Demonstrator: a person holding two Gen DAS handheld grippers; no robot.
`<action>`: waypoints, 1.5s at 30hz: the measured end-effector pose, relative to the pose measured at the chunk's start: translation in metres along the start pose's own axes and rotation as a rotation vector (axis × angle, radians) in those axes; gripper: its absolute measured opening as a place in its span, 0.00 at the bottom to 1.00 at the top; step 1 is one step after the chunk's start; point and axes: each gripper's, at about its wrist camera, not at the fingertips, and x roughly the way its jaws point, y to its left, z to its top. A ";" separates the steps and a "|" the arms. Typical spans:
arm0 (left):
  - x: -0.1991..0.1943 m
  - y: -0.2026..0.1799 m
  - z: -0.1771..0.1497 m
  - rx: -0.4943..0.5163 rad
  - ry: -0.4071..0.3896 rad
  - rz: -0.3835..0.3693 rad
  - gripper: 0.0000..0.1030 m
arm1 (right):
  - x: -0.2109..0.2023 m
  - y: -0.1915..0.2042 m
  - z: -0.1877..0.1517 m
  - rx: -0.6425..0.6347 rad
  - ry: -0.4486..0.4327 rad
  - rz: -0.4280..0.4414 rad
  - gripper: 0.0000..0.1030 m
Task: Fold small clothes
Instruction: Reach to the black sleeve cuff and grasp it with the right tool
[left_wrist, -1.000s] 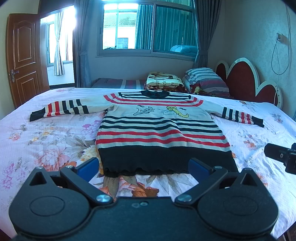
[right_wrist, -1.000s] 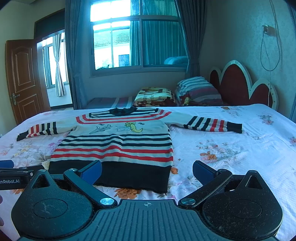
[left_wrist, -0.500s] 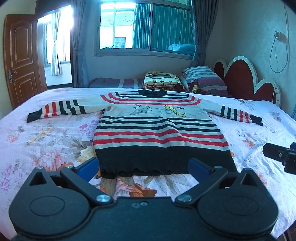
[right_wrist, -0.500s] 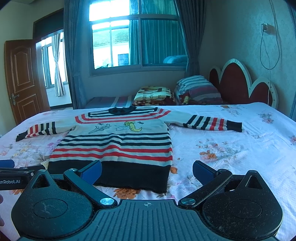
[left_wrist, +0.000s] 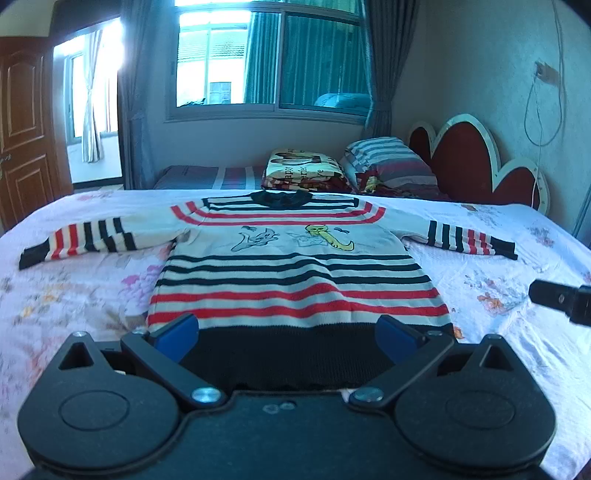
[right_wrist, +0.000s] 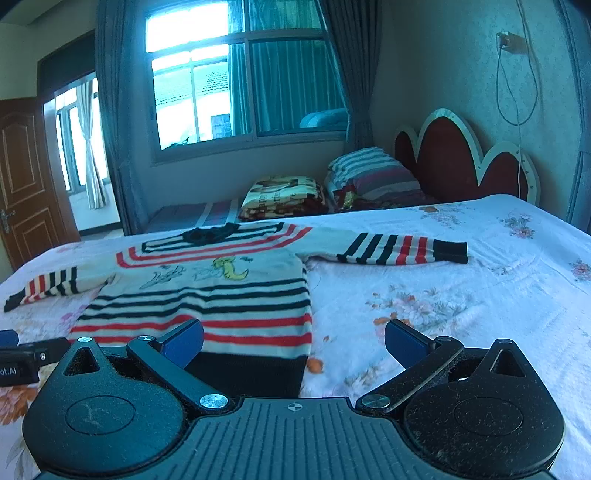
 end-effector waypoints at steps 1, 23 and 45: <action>0.006 -0.002 0.003 0.005 0.003 0.004 0.99 | 0.005 -0.004 0.003 0.008 -0.004 -0.004 1.00; 0.128 -0.024 0.040 0.039 0.087 0.017 0.98 | 0.106 -0.086 0.037 0.074 0.031 -0.208 1.00; 0.258 -0.041 0.078 0.102 0.102 0.081 0.80 | 0.250 -0.222 0.063 0.353 0.032 -0.316 0.59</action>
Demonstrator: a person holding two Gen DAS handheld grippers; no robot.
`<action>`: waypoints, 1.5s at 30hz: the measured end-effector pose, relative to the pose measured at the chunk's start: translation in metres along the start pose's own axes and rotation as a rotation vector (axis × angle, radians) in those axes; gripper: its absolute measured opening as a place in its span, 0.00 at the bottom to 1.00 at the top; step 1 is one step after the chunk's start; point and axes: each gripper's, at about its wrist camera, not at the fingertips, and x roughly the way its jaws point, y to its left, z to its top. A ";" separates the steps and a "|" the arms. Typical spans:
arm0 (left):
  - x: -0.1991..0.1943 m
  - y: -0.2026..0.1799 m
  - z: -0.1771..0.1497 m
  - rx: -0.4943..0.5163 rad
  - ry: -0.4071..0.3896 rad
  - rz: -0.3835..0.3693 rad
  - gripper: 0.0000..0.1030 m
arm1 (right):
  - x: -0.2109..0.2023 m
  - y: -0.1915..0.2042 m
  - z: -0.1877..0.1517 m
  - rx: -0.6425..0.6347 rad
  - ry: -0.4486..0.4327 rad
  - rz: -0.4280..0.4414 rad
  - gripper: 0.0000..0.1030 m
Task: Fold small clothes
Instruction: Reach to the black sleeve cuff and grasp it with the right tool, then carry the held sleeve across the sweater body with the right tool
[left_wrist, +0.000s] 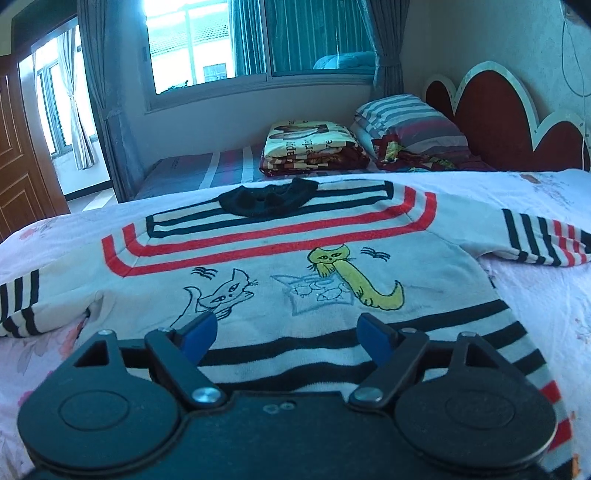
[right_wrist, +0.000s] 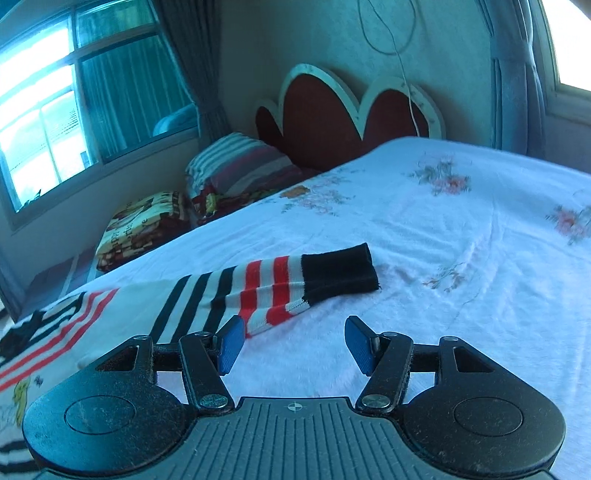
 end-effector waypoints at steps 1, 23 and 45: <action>0.007 0.000 0.000 0.000 0.007 0.003 0.79 | 0.010 -0.003 0.002 0.017 0.003 0.002 0.59; 0.068 0.002 0.011 -0.017 0.069 0.059 0.76 | 0.099 -0.057 0.020 0.401 0.064 0.045 0.26; 0.063 0.096 -0.006 -0.072 0.110 0.044 0.82 | 0.061 0.129 0.008 -0.039 0.034 0.330 0.07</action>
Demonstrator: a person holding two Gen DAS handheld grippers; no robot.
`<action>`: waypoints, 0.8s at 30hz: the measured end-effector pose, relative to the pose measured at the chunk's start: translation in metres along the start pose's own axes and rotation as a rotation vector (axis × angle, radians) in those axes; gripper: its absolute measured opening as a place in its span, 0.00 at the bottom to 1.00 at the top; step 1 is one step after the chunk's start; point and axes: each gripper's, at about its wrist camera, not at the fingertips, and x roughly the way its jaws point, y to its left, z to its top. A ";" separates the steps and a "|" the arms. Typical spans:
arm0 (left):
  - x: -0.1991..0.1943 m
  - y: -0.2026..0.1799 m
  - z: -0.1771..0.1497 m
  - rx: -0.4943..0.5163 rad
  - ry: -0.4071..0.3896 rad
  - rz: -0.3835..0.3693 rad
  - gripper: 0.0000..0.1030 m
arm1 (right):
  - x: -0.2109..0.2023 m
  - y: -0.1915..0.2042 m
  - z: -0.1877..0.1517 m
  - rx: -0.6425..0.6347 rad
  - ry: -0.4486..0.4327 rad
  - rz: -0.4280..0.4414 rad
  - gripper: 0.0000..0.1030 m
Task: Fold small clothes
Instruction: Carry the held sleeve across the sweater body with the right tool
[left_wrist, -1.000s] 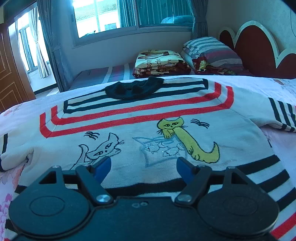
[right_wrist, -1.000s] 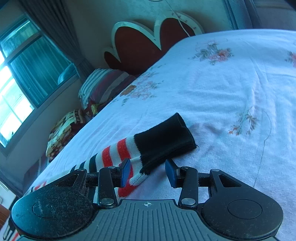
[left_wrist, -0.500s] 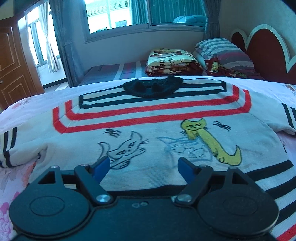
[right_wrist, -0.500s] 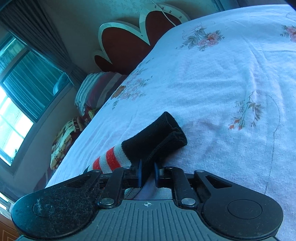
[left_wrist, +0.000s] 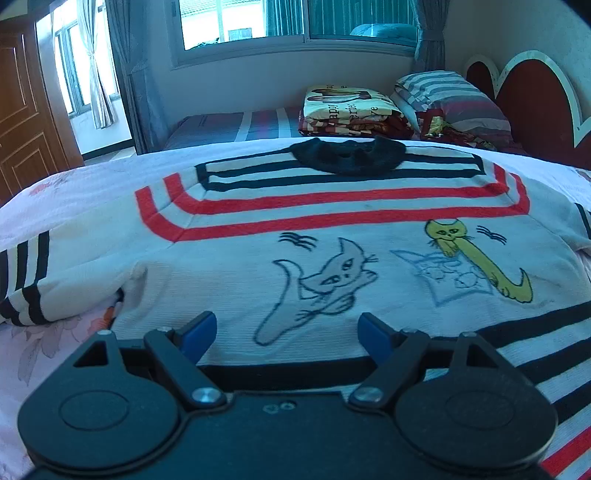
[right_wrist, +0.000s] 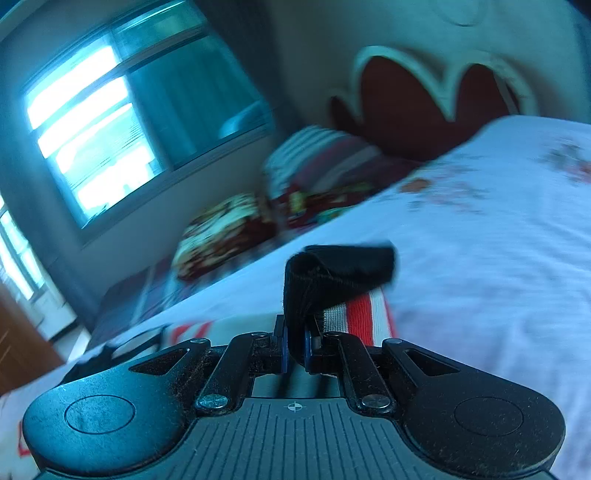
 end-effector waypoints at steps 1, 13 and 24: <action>0.000 0.006 0.000 -0.005 0.000 0.003 0.83 | 0.006 0.019 -0.007 -0.023 0.017 0.027 0.07; -0.006 0.100 -0.002 -0.078 -0.014 -0.037 0.67 | 0.077 0.199 -0.113 -0.211 0.257 0.214 0.07; -0.003 0.125 0.007 -0.127 -0.023 -0.124 0.67 | 0.073 0.230 -0.147 -0.207 0.246 0.276 0.19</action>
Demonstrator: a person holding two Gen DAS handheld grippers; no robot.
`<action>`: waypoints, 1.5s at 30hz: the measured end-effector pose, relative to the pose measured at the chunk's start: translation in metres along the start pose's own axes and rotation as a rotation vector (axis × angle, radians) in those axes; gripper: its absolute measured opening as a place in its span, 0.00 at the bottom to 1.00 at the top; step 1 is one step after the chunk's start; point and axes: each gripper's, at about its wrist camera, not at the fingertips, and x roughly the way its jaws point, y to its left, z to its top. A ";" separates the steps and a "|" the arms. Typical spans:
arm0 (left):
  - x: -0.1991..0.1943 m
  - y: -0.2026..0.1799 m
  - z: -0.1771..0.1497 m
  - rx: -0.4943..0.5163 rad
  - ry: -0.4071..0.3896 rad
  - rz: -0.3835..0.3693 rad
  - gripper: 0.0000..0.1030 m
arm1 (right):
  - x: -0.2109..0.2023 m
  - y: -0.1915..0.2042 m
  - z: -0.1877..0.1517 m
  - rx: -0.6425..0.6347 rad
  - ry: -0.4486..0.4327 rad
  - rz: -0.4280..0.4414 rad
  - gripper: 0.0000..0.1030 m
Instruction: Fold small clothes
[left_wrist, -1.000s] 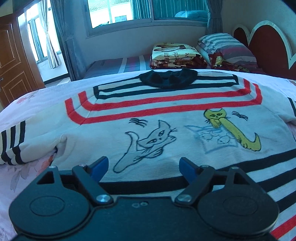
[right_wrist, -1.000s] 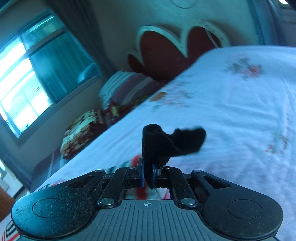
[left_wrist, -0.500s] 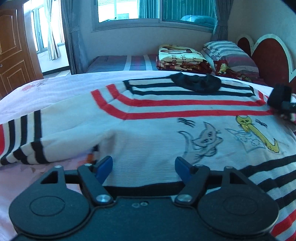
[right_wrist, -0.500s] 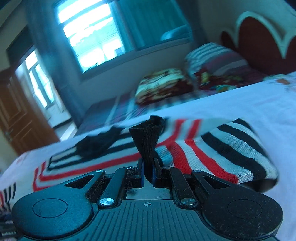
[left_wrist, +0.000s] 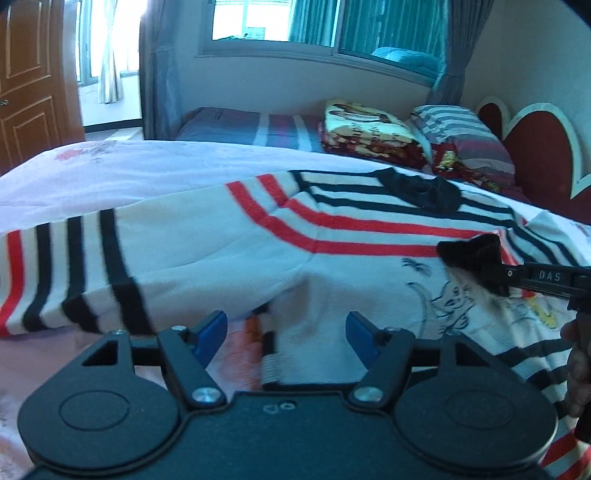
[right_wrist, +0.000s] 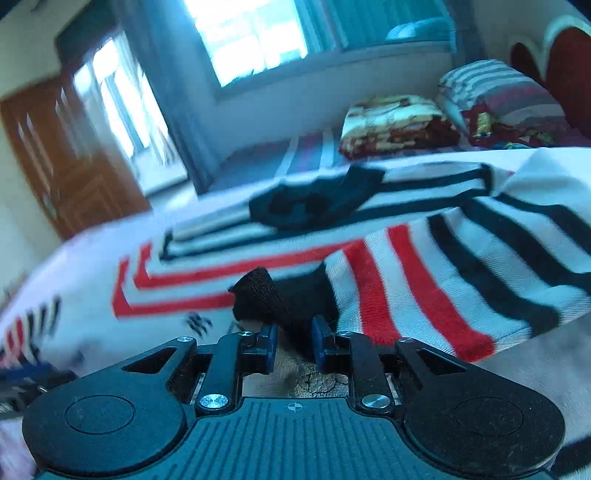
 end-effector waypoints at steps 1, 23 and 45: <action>0.002 -0.006 0.003 -0.001 0.000 -0.026 0.66 | -0.012 -0.002 0.000 0.010 -0.026 -0.011 0.19; 0.087 -0.111 0.049 0.002 0.034 -0.261 0.05 | -0.147 -0.178 0.011 0.675 -0.255 -0.039 0.70; 0.077 -0.077 0.051 0.057 0.003 -0.204 0.06 | -0.121 -0.208 0.017 0.750 -0.137 0.027 0.07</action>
